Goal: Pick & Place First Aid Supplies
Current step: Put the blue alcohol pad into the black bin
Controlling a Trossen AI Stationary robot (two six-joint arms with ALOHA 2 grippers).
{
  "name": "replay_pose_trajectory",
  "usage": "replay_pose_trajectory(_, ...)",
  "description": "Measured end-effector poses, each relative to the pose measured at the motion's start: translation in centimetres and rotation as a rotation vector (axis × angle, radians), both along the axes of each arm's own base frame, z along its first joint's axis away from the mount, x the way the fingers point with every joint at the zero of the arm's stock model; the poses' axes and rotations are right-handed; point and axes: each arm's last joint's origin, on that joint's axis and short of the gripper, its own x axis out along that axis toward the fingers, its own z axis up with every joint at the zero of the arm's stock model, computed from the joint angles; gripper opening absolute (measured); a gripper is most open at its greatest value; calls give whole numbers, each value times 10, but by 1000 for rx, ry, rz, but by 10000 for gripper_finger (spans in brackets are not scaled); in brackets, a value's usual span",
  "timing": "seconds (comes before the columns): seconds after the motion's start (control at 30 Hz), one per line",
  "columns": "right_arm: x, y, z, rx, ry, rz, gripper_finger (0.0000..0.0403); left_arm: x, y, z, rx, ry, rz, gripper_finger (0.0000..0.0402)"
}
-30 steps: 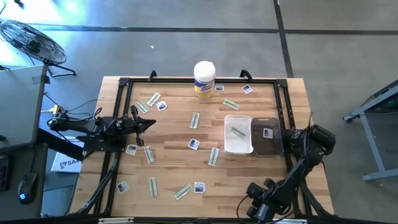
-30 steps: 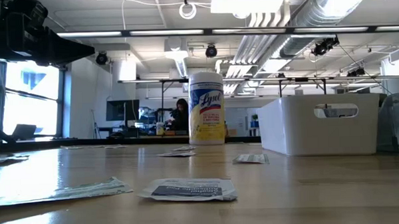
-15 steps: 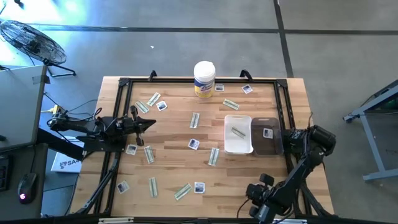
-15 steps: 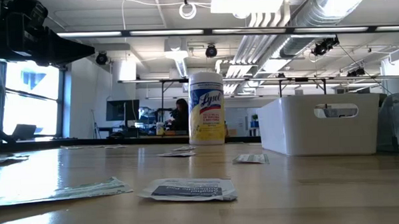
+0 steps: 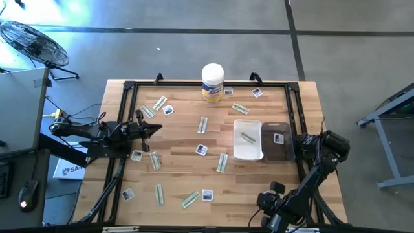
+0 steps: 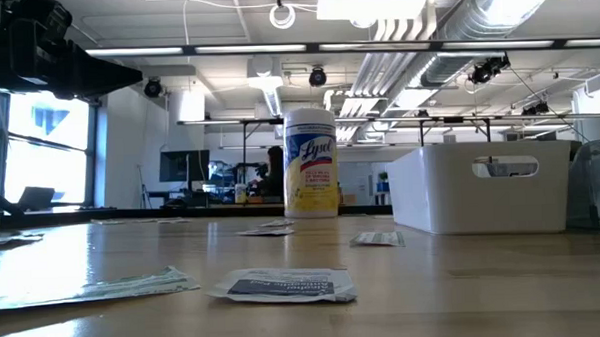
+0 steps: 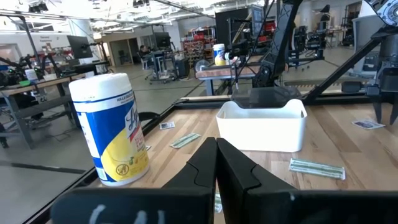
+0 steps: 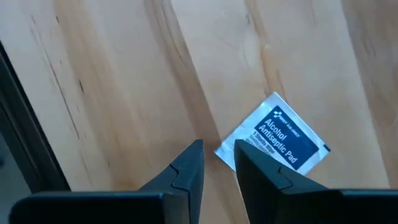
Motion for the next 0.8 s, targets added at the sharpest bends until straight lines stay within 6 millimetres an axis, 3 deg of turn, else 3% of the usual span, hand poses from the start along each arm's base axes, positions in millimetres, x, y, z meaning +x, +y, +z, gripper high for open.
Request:
replay_pose_trajectory(0.33, 0, 2, -1, 20, 14, 21, 83, 0, 0, 0, 0, 0, 0, 1)
replay_pose_trajectory(0.53, 4, 6, -15, 26, 63, 56, 83, 0, 0, 0, 0, 0, 0, 1)
replay_pose_trajectory(0.8, 4, 5, -17, 9, 65, 45, 82, 0, 0, 0, 0, 0, 0, 1)
